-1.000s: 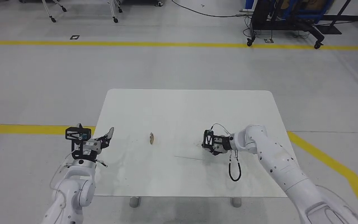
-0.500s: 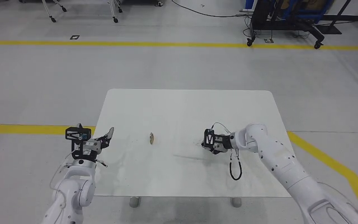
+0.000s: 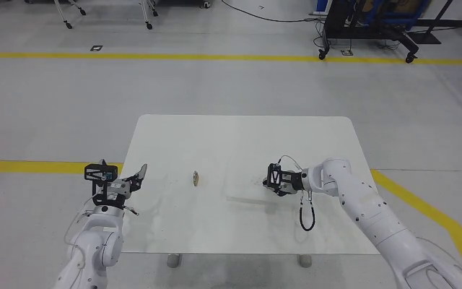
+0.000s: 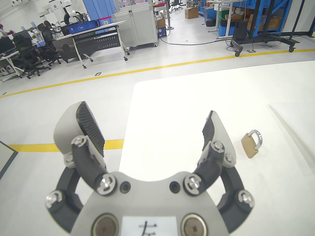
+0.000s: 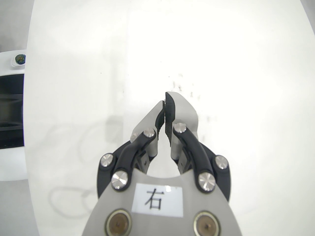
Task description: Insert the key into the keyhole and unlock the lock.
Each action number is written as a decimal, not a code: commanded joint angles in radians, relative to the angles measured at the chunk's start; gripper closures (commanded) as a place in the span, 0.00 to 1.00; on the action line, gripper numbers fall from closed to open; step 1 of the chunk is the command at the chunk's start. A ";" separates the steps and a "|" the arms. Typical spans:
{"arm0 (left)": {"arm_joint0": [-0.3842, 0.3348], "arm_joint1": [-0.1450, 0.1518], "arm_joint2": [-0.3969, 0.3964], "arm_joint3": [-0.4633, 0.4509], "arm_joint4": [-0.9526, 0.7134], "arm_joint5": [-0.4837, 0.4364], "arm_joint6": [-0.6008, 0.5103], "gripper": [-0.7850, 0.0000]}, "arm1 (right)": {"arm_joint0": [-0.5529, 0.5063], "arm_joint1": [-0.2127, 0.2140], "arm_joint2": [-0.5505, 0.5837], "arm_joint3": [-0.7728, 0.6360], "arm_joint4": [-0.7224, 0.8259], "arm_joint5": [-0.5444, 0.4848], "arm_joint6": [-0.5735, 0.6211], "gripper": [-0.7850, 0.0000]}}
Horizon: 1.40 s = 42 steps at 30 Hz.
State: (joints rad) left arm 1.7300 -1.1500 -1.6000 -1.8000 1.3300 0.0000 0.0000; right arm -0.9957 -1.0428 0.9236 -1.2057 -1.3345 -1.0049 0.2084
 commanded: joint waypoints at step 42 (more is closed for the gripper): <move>-0.606 -0.108 0.712 0.296 0.130 -0.302 -0.482 0.00 | 0.000 0.000 0.000 0.000 0.000 0.000 0.000 1.00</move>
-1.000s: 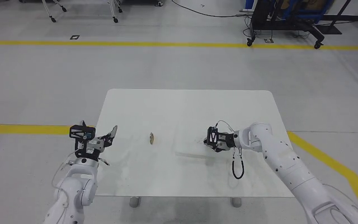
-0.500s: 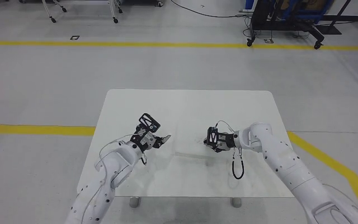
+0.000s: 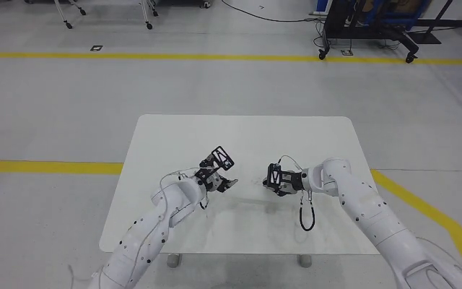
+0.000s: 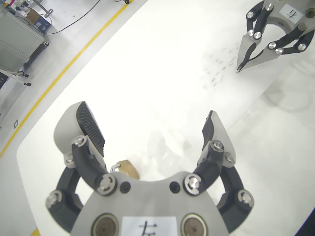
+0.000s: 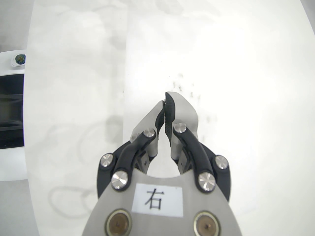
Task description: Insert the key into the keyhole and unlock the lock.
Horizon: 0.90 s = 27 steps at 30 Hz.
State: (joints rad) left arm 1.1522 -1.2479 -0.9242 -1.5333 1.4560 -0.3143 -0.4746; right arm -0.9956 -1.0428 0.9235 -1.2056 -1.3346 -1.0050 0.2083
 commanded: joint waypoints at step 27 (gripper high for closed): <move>-0.249 -0.163 0.294 0.444 0.042 0.102 0.019 0.00 | 0.000 0.000 0.000 0.000 0.000 0.000 0.000 1.00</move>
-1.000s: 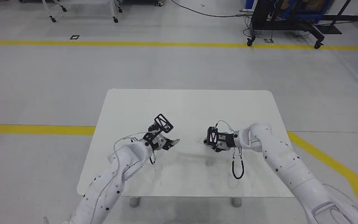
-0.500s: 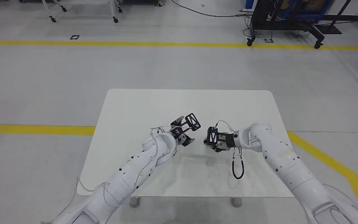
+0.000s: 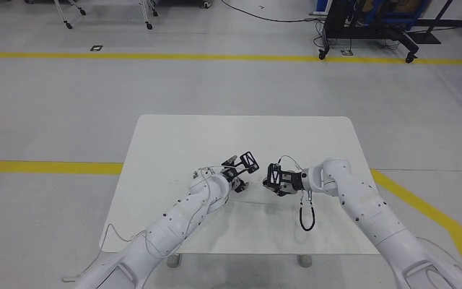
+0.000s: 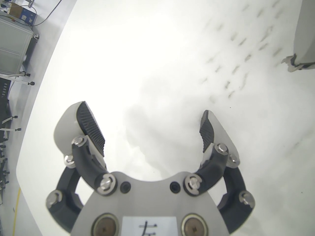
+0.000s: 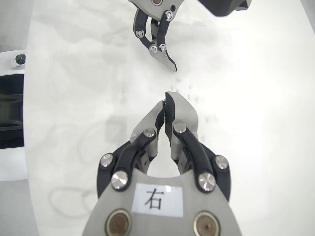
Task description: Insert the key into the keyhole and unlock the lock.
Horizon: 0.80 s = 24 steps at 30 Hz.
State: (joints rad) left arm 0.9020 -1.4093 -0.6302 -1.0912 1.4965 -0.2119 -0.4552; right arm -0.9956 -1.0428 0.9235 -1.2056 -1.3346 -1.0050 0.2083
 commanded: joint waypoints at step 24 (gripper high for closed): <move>0.046 0.003 -0.072 -0.049 0.034 -0.031 0.007 0.00 | -0.215 0.066 0.223 -0.218 -0.096 0.145 -0.361 1.00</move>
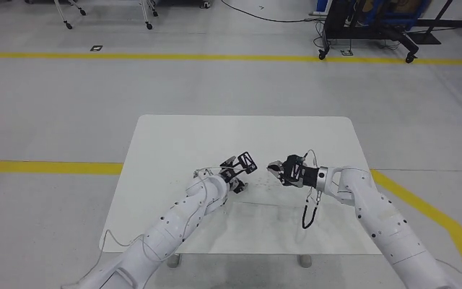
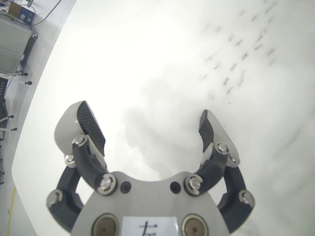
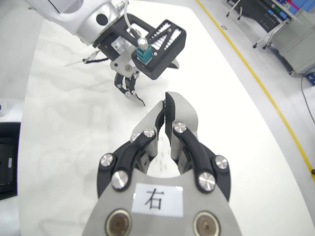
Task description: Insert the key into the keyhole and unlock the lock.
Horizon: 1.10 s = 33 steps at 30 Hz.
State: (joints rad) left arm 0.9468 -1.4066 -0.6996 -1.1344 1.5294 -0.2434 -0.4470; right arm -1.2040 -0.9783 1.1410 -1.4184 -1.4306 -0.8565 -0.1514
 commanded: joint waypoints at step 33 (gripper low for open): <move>0.353 0.151 -0.468 -0.766 0.302 -0.157 -0.155 0.00 | 0.029 -0.054 -0.077 0.055 0.498 0.072 0.032 1.00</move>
State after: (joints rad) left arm 1.3004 -1.2556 -1.1679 -1.9003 1.8315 -0.4007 -0.6021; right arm -1.1777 -1.0293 1.0680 -1.3670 -0.9868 -0.7923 -0.1258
